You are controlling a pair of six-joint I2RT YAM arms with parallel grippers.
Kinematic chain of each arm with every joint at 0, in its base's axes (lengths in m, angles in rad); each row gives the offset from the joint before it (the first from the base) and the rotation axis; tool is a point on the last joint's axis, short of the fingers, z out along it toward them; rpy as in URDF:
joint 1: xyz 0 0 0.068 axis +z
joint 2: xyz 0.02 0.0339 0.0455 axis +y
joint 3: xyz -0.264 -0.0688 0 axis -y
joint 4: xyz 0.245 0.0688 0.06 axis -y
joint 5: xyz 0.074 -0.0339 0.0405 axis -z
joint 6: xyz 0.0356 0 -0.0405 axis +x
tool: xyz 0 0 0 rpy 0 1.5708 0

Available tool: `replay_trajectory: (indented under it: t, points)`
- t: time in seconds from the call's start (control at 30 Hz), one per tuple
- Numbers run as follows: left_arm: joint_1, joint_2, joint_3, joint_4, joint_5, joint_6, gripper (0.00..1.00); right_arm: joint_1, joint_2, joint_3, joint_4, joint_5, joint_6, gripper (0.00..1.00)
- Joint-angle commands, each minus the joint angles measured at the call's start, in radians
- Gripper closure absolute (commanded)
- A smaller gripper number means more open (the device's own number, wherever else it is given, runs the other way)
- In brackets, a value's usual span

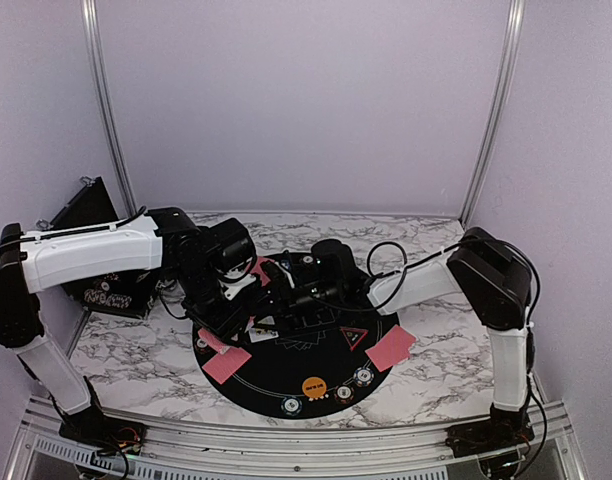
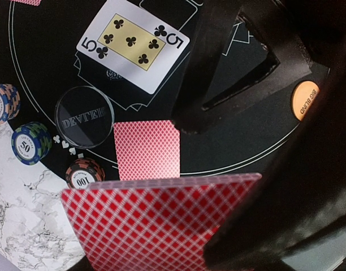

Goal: Distribute texas hold em gaming equipment
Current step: Pick up the poker card from the face-down deck piles.

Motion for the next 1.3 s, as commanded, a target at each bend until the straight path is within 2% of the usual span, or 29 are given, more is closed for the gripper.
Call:
replay_trajectory:
  t: [0.0, 0.7, 1.27]
  points:
    - [-0.004, -0.01, 0.022, -0.021, -0.001, 0.008, 0.42, 0.023, 0.026, 0.055, 0.05, -0.007, 0.025, 0.38]
    - [-0.003, -0.008, 0.026, -0.021, -0.006, 0.011, 0.42, 0.047, 0.06, 0.067, 0.034, -0.009, 0.012, 0.43]
    - [-0.004, -0.01, 0.027, -0.021, -0.011, 0.014, 0.42, 0.012, 0.03, 0.039, -0.013, 0.02, -0.024, 0.48]
